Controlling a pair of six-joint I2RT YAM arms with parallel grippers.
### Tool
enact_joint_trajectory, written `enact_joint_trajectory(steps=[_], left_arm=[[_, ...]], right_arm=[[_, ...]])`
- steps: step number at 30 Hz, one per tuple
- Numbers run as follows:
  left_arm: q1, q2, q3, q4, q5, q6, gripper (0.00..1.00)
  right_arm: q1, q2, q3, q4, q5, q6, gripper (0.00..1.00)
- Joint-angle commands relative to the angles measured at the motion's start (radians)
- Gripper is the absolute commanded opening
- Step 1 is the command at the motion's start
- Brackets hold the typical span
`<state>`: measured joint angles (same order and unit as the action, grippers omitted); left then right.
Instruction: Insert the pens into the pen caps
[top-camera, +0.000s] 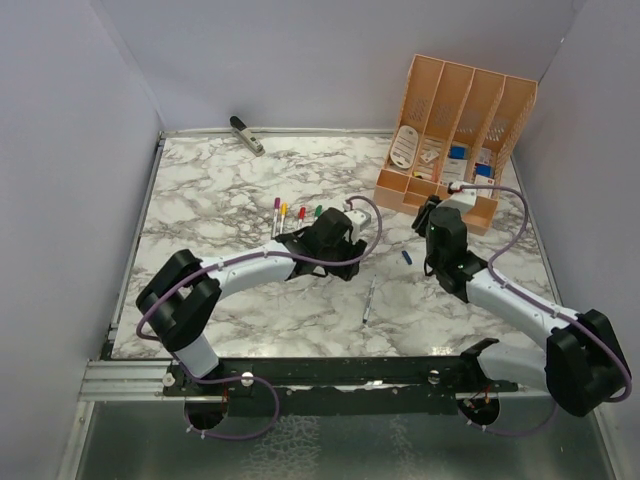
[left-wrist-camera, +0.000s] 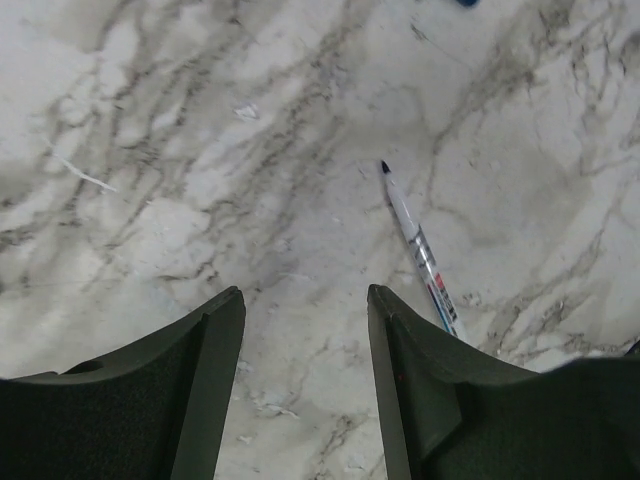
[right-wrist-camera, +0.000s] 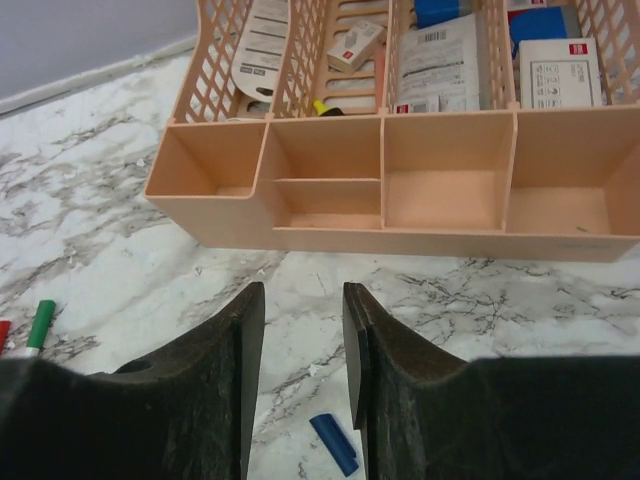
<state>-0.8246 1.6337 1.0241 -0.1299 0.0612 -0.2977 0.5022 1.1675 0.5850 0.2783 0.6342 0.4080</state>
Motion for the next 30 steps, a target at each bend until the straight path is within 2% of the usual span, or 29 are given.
enact_joint_trajectory(steps=[1, 8, 14, 22, 30], left_arm=[[-0.05, 0.005, 0.01, -0.082, 0.033, 0.041, 0.56], [-0.114, 0.088, 0.083, -0.148, 0.016, 0.047, 0.58], [-0.173, 0.163, 0.16, -0.191, -0.009, 0.068, 0.59], [-0.198, 0.213, 0.228, -0.258, 0.005, 0.085, 0.6], [-0.207, 0.264, 0.236, -0.277, 0.022, 0.071, 0.6]], right_arm=[[-0.016, 0.008, 0.006, -0.067, -0.024, 0.072, 0.37], [-0.016, 0.032, 0.009, -0.062, -0.032, 0.081, 0.36], [-0.016, 0.046, 0.0, -0.076, 0.037, 0.098, 0.36], [-0.016, 0.042, -0.014, -0.089, 0.093, 0.137, 0.36], [-0.016, 0.03, -0.017, -0.169, 0.221, 0.234, 0.36]])
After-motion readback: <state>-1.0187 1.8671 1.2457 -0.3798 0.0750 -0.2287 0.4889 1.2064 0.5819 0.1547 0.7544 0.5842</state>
